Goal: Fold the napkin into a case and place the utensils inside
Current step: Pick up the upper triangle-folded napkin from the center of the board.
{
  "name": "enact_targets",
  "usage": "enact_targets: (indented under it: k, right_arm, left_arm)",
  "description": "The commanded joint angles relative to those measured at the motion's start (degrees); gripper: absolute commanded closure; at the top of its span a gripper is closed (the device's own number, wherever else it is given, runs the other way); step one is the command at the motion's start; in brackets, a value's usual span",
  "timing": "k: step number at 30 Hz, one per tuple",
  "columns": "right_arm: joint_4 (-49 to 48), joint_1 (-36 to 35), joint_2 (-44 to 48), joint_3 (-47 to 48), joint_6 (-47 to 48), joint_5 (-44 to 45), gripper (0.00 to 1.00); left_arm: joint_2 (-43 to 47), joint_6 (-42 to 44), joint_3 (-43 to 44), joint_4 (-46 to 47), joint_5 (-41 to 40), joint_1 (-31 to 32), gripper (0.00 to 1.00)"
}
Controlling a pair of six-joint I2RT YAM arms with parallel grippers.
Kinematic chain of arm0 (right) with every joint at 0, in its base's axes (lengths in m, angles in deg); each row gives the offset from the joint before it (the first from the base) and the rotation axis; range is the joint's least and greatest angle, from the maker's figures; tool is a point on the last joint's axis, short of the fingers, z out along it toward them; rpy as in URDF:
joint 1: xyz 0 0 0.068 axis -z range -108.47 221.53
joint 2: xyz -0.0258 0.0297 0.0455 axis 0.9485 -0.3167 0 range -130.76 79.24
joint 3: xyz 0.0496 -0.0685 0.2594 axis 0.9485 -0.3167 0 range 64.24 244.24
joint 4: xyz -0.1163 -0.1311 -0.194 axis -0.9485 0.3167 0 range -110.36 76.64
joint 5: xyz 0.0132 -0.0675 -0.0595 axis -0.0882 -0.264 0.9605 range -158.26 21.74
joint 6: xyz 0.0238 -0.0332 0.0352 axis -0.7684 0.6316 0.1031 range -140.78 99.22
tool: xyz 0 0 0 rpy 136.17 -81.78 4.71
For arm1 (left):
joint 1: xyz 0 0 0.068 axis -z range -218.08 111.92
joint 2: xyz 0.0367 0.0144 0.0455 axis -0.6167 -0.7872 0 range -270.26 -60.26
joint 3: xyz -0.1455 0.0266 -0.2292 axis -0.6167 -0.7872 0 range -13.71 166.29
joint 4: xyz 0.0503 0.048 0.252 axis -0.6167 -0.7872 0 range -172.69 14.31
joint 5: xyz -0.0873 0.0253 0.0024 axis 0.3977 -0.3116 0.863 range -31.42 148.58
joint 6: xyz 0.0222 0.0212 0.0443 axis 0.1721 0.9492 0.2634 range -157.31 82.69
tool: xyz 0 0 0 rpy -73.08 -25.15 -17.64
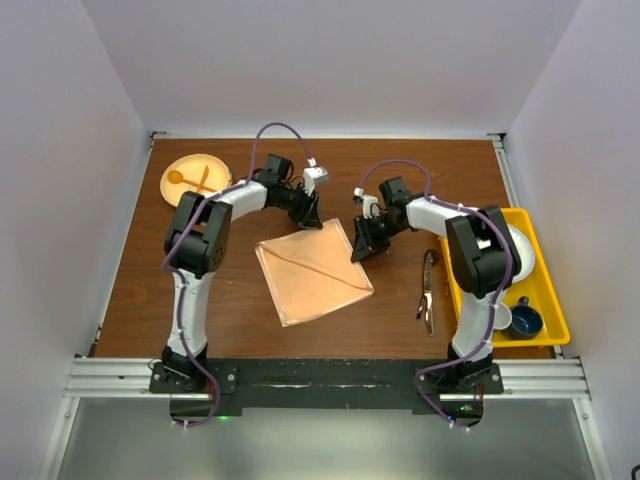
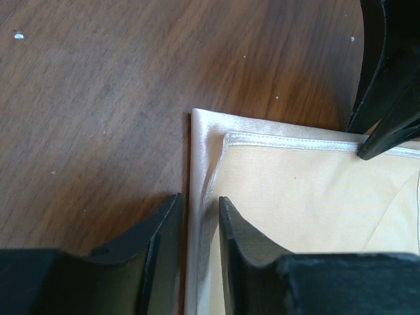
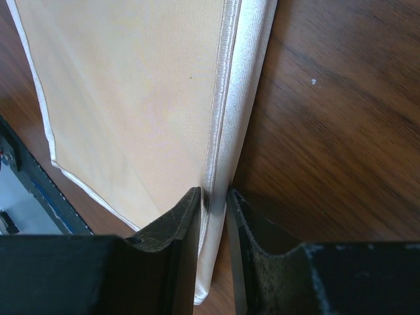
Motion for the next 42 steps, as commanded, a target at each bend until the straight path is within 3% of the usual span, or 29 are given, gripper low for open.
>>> enact_targets:
  k: [1, 13, 18, 23, 32, 42]
  right_arm:
    - [-1.0, -0.9, 1.4, -1.4, 1.4, 0.0, 0.73]
    - [1.7, 1.5, 4.7, 3.3, -1.8, -6.6, 0.49]
    - [-0.4, 3.6, 2.4, 6.2, -3.2, -4.9, 0.34]
    - [-2.3, 3.6, -0.8, 9.5, -2.6, -5.2, 0.11]
    - [-2.3, 2.6, -4.8, 11.8, 4.0, -13.2, 0.07]
    - [1.1, 2.0, -9.3, 15.6, 11.2, -13.4, 0.07]
  left_arm:
    - [-0.2, 0.8, 0.2, 1.5, 2.2, 1.1, 0.70]
    - [6.4, 5.4, -7.9, 7.9, 0.8, 2.5, 0.99]
    - [11.1, 8.8, -12.4, 11.6, 0.6, 3.1, 1.00]
    - [14.8, 13.3, -16.4, 13.7, 0.1, 4.0, 1.00]
    - [17.4, 18.3, -19.2, 14.0, 1.0, 5.0, 1.00]
    - [19.3, 22.9, -20.8, 14.1, 2.4, 5.8, 1.00]
